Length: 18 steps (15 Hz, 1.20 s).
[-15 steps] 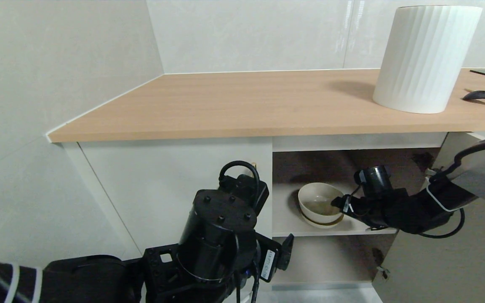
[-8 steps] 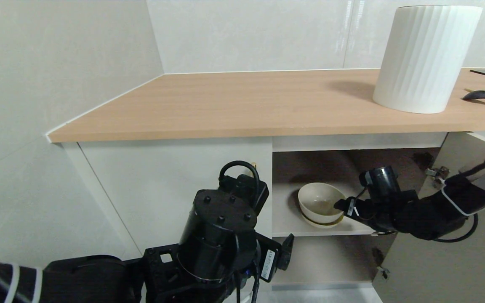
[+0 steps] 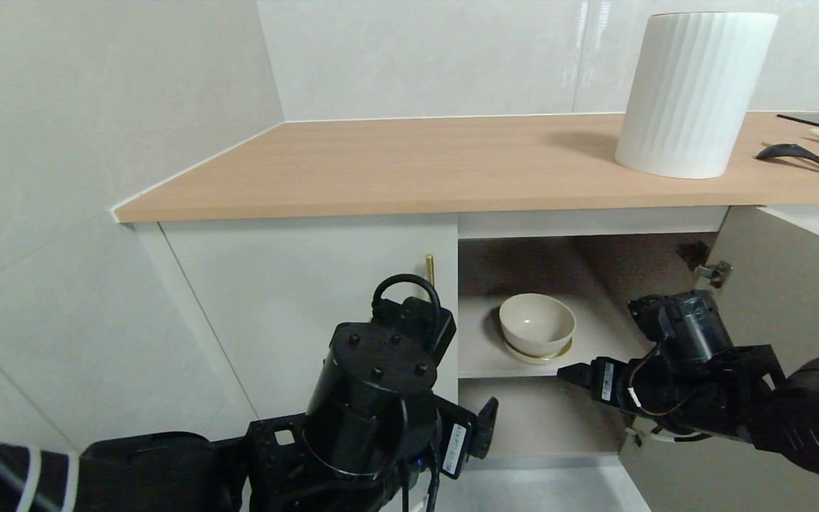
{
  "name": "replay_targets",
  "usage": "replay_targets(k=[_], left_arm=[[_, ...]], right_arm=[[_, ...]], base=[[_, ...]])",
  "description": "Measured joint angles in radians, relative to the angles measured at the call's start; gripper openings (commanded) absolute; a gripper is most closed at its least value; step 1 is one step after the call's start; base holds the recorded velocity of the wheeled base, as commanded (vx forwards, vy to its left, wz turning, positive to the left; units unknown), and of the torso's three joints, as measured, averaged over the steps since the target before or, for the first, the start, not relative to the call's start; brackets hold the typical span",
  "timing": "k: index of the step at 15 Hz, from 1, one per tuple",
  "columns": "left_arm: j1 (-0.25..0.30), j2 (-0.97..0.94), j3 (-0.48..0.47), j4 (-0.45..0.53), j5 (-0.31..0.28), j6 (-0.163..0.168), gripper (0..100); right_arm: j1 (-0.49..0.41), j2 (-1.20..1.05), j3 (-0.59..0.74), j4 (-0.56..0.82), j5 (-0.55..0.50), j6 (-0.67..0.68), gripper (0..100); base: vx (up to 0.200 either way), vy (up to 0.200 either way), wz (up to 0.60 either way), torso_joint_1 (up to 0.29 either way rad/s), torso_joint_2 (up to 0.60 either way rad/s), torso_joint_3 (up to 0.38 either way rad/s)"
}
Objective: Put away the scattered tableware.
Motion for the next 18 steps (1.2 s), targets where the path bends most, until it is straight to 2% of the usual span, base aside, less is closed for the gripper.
replay_targets(k=[9, 15, 18], left_arm=[[0.000, 0.004, 0.000, 0.000, 0.000, -0.001, 100], [0.016, 0.005, 0.009, 0.002, 0.001, -0.001, 100], [0.019, 0.005, 0.009, 0.001, 0.000, -0.001, 100]], right_arm=[[0.018, -0.025, 0.001, -0.001, 0.000, 0.000, 100], [0.018, -0.031, 0.003, 0.002, 0.000, 0.000, 100], [0.040, -0.111, 0.020, 0.095, 0.003, 0.000, 100]], base=[[-0.200, 0.000, 0.00, 0.000, 0.00, 0.002], [0.000, 0.000, 0.00, 0.000, 0.00, 0.000], [0.000, 0.000, 0.00, 0.000, 0.00, 0.000]])
